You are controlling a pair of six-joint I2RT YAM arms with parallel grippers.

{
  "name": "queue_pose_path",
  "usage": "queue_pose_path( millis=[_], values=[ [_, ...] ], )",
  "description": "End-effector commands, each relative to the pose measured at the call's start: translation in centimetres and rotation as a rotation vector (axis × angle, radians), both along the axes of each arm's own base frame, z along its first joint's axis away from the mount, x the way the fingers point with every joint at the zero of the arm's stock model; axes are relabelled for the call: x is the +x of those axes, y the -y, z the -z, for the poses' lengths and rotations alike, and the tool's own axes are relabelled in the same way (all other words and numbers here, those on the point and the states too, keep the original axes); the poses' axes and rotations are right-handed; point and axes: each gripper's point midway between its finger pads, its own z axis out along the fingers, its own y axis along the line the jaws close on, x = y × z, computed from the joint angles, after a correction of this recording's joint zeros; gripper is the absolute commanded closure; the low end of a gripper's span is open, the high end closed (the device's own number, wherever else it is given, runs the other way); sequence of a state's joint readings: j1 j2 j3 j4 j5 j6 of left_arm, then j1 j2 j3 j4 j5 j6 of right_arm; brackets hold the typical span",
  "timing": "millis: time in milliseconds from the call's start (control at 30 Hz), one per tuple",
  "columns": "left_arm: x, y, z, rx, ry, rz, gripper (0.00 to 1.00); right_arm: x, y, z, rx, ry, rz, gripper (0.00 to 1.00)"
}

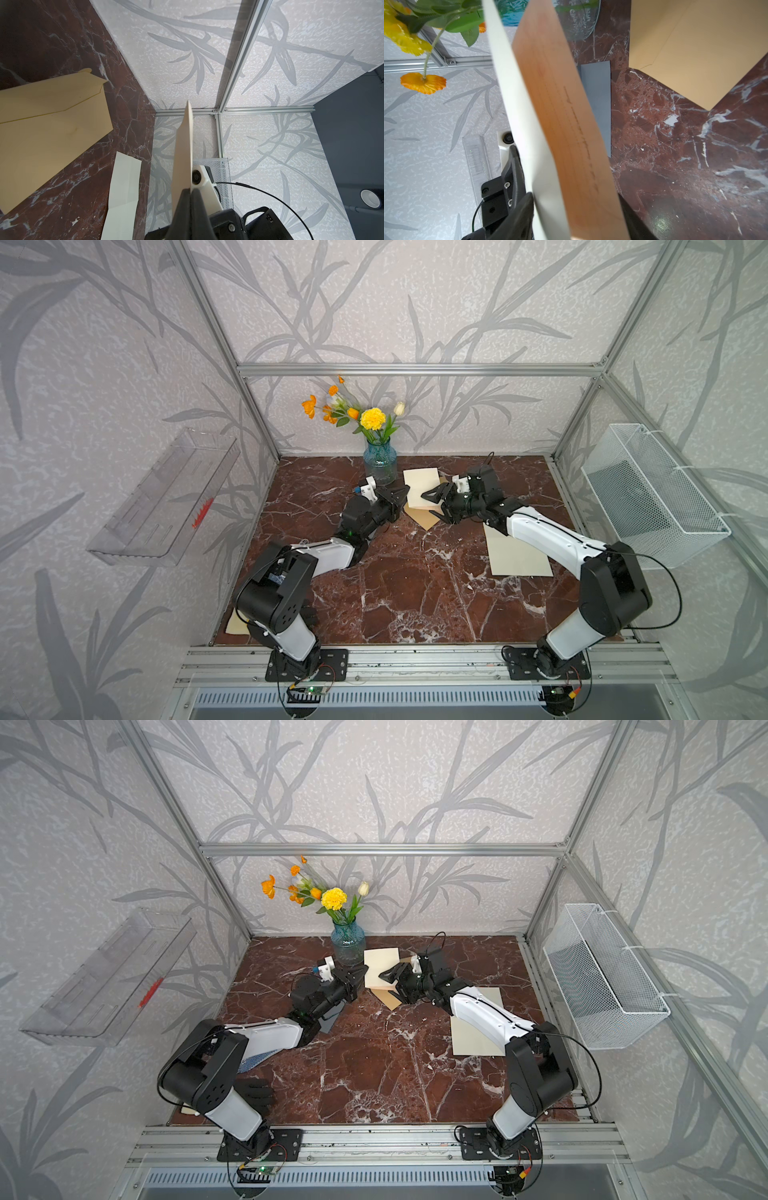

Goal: Fold the letter paper in half and place it into the envelope
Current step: Fold the letter paper.

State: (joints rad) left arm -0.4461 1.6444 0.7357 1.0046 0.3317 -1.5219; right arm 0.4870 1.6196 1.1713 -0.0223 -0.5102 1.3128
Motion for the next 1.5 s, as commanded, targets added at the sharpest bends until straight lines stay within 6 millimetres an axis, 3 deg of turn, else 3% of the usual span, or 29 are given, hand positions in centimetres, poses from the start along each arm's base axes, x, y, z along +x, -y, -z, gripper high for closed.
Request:
queue_pose_path(
  millis=[0, 300, 800, 967, 1233, 1333, 1467],
  values=[
    [0.1, -0.5, -0.6, 0.021, 0.03, -0.033, 1.0, 0.5, -0.4, -1.2, 0.035, 0.036, 0.033, 0.46],
    [-0.2, -0.1, 0.1, 0.01, 0.017, -0.008, 1.0, 1.0, -0.2, -2.9, 0.034, 0.092, 0.08, 0.56],
    [-1.4, -0.3, 0.7, 0.038, -0.013, 0.015, 0.99, 1.2, -0.5, -3.6, 0.001, 0.144, 0.034, 1.0],
    [-1.9, 0.3, 0.5, 0.051, -0.006, 0.073, 0.8, 1.2, -0.5, -3.5, 0.005, 0.162, 0.009, 1.0],
    [-3.2, 0.0, -0.1, 0.14, -0.019, 0.151, 0.29, 2.7, 0.7, -4.3, 0.069, 0.197, -0.013, 1.0],
    [-3.9, 0.7, -0.2, 0.155, -0.019, 0.216, 0.21, 3.2, 0.6, -4.5, 0.103, 0.206, -0.019, 1.0],
    [-4.4, 1.5, -0.1, 0.129, -0.01, 0.285, 0.2, 3.5, 0.3, -4.3, 0.112, 0.2, -0.041, 1.0]
  ],
)
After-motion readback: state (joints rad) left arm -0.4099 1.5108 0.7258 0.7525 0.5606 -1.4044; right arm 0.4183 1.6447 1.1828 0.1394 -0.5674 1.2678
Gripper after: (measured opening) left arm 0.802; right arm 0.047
